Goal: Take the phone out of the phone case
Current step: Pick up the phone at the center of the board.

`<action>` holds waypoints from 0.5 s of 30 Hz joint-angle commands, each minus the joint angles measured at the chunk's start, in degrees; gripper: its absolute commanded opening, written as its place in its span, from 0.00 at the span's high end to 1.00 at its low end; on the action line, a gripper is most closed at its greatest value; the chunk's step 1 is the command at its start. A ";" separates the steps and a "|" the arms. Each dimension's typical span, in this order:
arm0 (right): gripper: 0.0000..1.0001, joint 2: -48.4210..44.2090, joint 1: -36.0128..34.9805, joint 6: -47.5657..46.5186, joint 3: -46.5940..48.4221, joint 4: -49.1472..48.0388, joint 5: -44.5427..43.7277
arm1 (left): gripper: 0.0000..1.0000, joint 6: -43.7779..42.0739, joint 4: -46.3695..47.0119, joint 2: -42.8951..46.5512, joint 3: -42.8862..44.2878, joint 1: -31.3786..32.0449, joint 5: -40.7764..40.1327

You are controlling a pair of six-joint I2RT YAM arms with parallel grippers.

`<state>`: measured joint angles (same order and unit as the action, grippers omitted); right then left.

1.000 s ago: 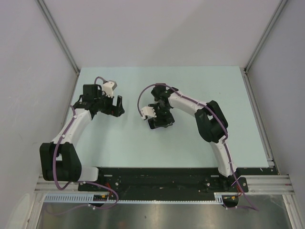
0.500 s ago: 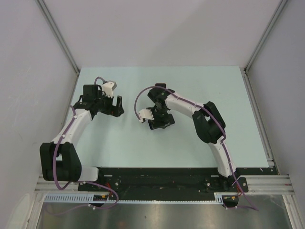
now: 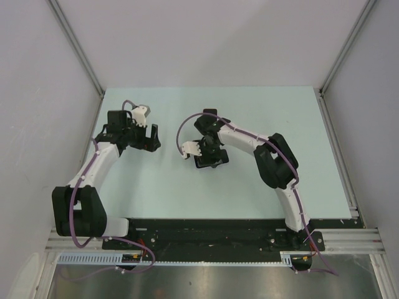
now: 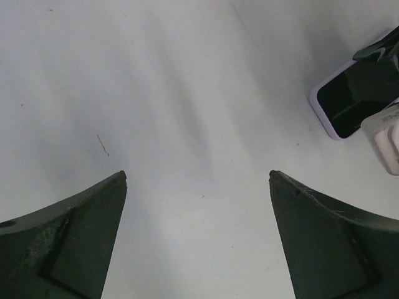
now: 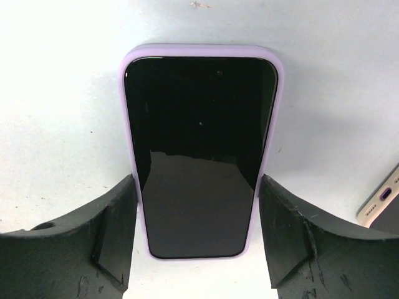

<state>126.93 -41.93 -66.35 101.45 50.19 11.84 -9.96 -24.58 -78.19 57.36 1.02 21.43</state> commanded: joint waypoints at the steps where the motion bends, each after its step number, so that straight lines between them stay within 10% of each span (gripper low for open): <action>1: 0.89 -2.55 -0.43 4.29 -5.81 -7.20 -2.08 | 0.00 1.61 1.46 -0.03 0.38 -0.67 -0.34; 15: 1.00 -16.19 1.50 19.58 -21.29 -27.15 -1.72 | 0.00 4.06 1.82 -5.65 2.58 -0.75 14.41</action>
<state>114.98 -41.10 -54.02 81.82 29.87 9.87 -7.33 -24.38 -82.02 57.47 0.60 28.03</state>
